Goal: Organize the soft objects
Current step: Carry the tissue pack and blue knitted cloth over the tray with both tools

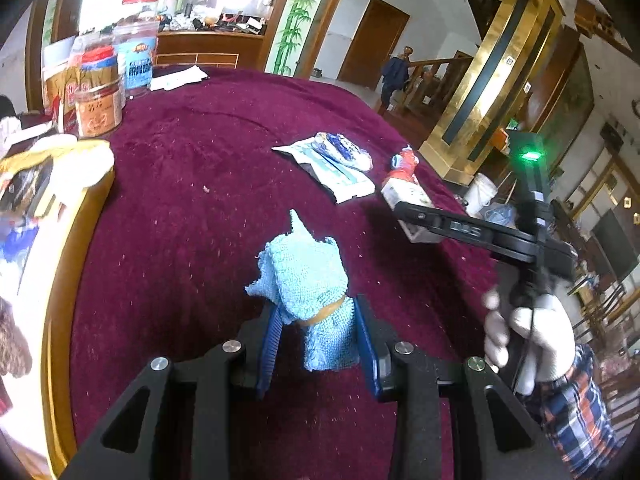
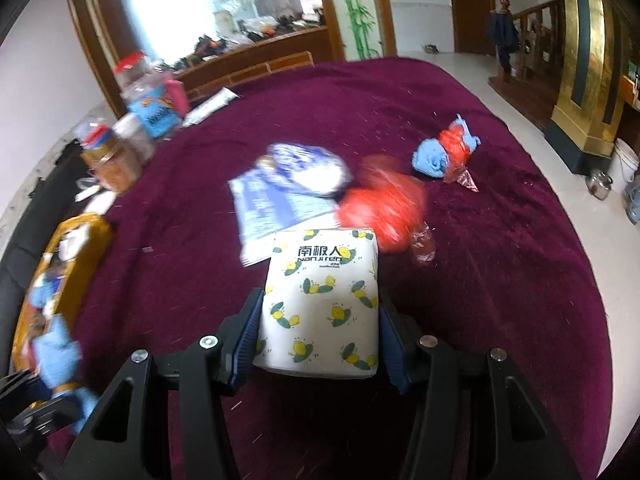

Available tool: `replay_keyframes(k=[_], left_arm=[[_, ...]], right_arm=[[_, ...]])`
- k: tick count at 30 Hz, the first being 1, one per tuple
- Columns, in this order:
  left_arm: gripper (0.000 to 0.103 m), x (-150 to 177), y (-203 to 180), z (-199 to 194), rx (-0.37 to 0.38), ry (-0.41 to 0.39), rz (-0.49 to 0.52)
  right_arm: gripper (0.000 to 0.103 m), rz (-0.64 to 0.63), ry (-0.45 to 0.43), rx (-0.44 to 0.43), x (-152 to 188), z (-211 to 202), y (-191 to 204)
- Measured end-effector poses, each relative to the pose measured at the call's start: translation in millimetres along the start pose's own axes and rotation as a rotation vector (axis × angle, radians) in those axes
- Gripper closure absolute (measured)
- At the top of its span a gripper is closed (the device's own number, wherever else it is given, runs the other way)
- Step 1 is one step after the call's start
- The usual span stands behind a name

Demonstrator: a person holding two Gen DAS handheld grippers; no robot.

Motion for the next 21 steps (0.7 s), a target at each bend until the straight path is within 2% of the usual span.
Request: replay_keyframes(k=[5,11,21], left_arm=[[0.066,10.7,4.4,-20.0,0.023,-0.028,-0.007],[0.066,23.3,15.3,-44.2,0.026,-0.054,-0.022],[0.066,49.5,71.8,-84.5,-0.022,-0.097,-0.134]], right_arm=[[0.051,-0.072,-0.028,-0.033,23.2,-36.0,33.4],[0.05,-0.145,-0.046,-0.085,44.6,-59.1,78.9],[0.05,-0.293,-0.018,-0.133,60.6,-52.5,164.7]])
Point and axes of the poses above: each gripper's, at about its wrist camera, not at the fingertips, and z roughly the way its jaws point, y to its left, x to its underside, the point moved 3 cm from there along z, roughly the way its jaws point, and after that the axes turned 8 degrees about y, right-handed, at the moved point
